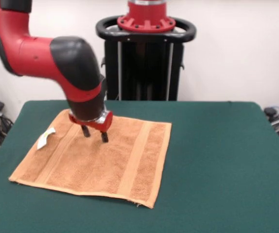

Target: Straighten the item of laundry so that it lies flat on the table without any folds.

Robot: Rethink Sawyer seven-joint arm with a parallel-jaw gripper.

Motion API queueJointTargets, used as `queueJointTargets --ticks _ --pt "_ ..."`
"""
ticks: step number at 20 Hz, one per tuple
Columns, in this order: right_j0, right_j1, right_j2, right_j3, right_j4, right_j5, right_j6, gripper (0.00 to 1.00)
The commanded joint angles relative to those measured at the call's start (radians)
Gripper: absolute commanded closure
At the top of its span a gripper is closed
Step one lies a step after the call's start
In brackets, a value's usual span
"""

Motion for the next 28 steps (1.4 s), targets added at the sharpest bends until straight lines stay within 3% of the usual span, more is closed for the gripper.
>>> queueJointTargets --ticks 1,5,9,18,21,24,28 --pt "0.079 -0.020 -0.094 0.301 -0.289 -0.546 0.086 0.00" --pt "0.092 -0.127 -0.084 0.357 -0.270 -0.646 0.132 0.00" --pt "0.036 -0.286 0.017 0.409 -0.193 -0.485 0.072 0.00" --pt "-0.035 -0.566 0.183 0.419 0.017 -0.149 -0.066 0.00" --pt "-0.042 -0.607 0.210 0.402 0.042 -0.088 -0.080 0.00" --pt "-0.047 -0.633 0.222 0.399 0.020 -0.106 -0.074 0.00" --pt "-0.033 -0.600 0.211 0.317 -0.034 -0.103 -0.064 0.00"
